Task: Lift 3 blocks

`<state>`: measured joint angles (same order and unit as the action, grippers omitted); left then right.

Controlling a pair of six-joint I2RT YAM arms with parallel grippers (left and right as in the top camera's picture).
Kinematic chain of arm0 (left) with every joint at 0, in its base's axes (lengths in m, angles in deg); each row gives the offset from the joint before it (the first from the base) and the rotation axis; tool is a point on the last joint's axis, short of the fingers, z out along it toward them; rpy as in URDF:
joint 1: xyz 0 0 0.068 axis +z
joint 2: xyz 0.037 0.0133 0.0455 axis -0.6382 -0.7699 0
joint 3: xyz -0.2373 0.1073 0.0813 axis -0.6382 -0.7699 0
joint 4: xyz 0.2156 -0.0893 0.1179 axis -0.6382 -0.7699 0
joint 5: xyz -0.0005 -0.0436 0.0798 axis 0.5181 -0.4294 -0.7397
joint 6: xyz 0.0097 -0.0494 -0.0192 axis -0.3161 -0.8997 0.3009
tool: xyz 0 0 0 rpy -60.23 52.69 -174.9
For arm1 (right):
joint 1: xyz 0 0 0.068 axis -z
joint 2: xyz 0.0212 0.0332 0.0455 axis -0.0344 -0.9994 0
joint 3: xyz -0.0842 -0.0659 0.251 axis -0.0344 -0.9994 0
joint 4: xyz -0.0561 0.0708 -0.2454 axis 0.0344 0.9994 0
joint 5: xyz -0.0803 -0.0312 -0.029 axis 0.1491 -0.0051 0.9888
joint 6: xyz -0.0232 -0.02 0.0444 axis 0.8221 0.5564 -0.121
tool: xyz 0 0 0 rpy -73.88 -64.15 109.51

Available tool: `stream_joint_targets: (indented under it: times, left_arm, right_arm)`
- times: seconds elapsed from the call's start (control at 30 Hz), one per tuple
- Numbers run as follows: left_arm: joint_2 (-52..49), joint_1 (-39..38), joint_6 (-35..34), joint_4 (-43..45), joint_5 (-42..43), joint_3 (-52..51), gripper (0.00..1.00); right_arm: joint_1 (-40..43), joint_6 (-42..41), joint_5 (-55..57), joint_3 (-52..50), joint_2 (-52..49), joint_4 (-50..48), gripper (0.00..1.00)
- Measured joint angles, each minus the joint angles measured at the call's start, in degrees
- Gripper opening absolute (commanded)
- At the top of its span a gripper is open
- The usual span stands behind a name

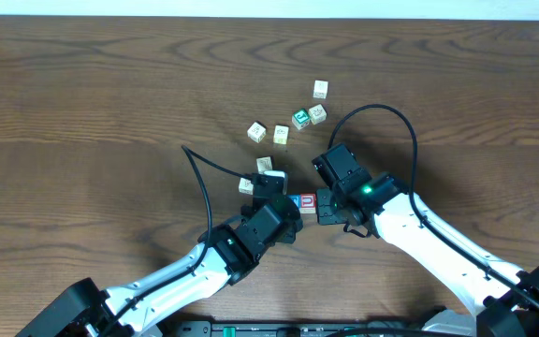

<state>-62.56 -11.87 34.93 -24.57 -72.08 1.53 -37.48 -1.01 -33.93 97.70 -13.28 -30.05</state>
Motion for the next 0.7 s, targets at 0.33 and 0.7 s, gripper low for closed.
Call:
stream_joint_targets:
  times: [0.33,0.7]
  left_arm:
    - [2.7,0.2,0.2,-1.1,0.0,0.0,0.07]
    - [5.0,0.5,0.4,-1.6,-0.1,0.2,0.07]
  right_arm:
    - [0.0,0.0,0.0,0.1,2.1,0.3,0.02]
    - [0.0,0.0,0.5,0.6,4.2,0.8,0.02]
